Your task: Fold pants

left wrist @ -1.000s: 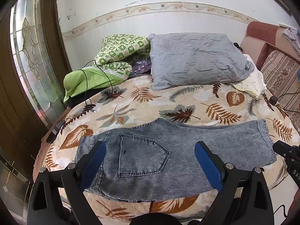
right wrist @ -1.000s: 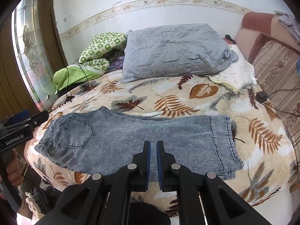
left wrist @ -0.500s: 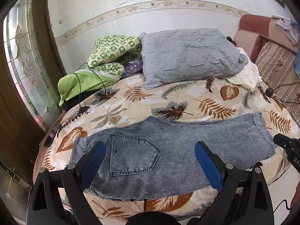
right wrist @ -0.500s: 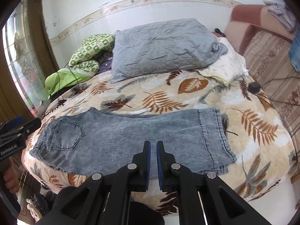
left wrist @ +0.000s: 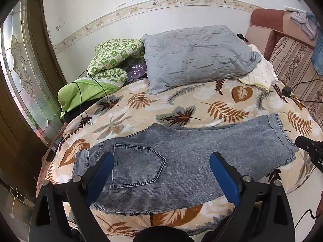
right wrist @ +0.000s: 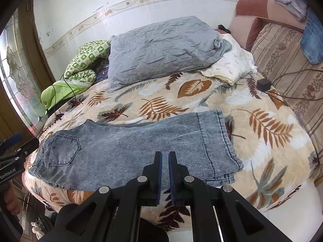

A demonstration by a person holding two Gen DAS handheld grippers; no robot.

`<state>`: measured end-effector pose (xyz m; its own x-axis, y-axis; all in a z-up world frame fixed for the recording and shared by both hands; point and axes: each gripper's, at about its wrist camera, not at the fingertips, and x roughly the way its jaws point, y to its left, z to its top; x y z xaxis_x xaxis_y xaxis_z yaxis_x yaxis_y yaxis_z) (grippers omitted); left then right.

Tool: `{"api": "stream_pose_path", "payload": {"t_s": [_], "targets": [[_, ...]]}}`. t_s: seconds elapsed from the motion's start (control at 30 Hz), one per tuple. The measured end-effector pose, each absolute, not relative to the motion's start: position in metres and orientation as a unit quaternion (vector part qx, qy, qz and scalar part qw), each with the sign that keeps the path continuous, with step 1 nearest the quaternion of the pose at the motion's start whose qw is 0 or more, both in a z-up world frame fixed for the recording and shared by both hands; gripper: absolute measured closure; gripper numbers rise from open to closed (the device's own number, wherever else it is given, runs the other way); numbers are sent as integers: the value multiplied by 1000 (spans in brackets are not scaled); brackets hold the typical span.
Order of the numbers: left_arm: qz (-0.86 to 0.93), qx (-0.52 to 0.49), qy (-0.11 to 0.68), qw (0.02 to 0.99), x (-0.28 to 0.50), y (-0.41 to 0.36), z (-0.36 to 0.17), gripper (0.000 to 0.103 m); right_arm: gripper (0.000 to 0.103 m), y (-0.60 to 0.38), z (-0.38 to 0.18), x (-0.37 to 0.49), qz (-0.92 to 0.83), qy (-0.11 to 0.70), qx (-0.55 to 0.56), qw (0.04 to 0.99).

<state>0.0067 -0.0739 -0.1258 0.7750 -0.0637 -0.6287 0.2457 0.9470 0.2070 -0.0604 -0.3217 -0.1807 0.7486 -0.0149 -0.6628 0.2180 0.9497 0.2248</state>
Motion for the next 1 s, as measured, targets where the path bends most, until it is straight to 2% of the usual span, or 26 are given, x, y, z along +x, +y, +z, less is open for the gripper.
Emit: {"api": "stream_pose_path", "payload": {"t_s": [1.0], "targets": [[-105,157,337,922,1,-83,-139,7,95,-307,-178,-53,-104,364,84,922]]}}
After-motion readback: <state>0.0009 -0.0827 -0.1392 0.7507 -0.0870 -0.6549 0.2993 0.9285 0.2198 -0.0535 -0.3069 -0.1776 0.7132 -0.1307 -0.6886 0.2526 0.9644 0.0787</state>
